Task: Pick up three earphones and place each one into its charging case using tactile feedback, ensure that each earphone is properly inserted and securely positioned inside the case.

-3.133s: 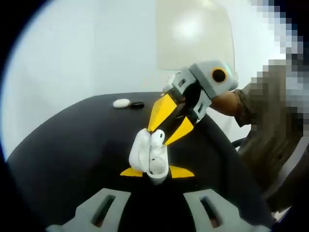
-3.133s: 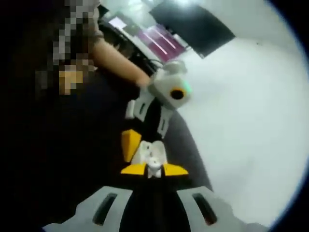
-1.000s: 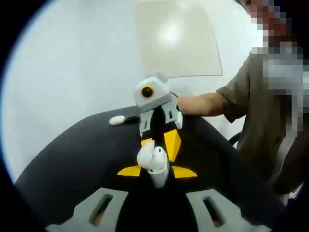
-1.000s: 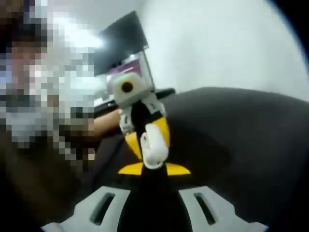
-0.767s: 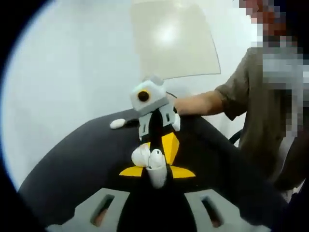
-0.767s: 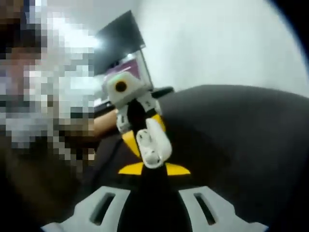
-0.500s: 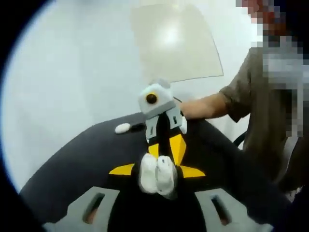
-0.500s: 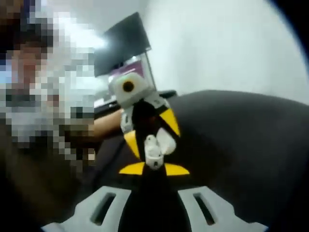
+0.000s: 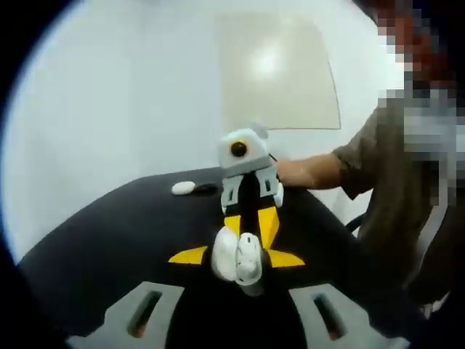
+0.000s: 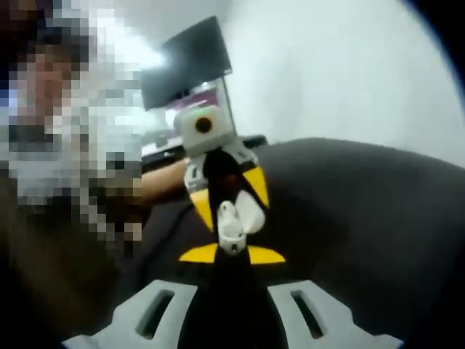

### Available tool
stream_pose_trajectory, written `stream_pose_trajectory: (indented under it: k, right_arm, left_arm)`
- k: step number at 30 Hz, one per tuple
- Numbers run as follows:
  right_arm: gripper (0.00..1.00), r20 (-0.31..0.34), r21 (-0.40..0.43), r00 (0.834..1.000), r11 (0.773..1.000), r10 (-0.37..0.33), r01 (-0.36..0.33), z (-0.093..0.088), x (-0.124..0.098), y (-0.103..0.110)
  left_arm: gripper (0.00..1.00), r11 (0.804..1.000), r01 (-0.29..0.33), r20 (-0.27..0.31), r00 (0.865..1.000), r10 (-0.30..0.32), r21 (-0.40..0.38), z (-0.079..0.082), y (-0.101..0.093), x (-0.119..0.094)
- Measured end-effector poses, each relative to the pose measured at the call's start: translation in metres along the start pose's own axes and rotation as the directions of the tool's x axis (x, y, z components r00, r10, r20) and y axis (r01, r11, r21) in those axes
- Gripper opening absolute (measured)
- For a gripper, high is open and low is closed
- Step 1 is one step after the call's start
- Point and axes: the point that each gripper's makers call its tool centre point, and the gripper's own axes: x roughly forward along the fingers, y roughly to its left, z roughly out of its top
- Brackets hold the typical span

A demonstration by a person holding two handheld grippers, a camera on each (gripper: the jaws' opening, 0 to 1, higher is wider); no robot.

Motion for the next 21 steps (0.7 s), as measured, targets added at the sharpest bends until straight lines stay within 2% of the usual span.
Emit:
stream_pose_trajectory:
  k: [5,9,11,12,13,18,21]
  right_arm:
    - [0.15,-0.006,0.089,1.000,0.996,0.015,-0.014,-0.0005,0.0012,-0.0025]
    - [0.15,-0.006,0.103,1.000,0.995,0.016,-0.015,-0.0009,0.0013,-0.0025]
    - [0.15,-0.005,0.103,1.000,0.995,0.015,-0.015,-0.0010,0.0016,-0.0022]
    - [0.15,-0.003,0.105,1.000,0.994,0.007,-0.007,-0.0008,0.0016,-0.0036]
    - [0.15,-0.024,0.104,1.000,0.995,0.005,-0.003,-0.0047,0.0005,-0.0041]
    - [0.15,-0.010,0.094,1.000,0.996,0.007,-0.005,-0.0030,0.0015,-0.0039]
    - [0.15,-0.010,0.097,1.000,0.995,0.008,-0.007,-0.0029,0.0021,-0.0035]
  left_arm:
    - [0.25,0.996,-0.022,0.001,1.000,0.022,0.085,0.0022,0.0006,-0.0012]
    - [0.21,0.992,-0.033,0.012,0.999,0.031,0.123,0.0056,-0.0005,-0.0033]
    - [0.13,0.991,-0.036,0.026,0.999,0.033,0.126,0.0101,-0.0010,-0.0058]
    - [0.11,0.995,-0.011,0.014,1.000,0.010,0.104,0.0093,-0.0050,-0.0062]
    - [0.10,0.997,-0.018,0.017,1.000,0.017,0.076,0.0083,-0.0037,-0.0058]
    - [0.13,0.996,-0.014,0.006,1.000,0.014,0.086,0.0050,-0.0021,-0.0020]
    - [0.21,0.994,-0.011,-0.001,1.000,0.011,0.105,0.0034,-0.0025,-0.0016]
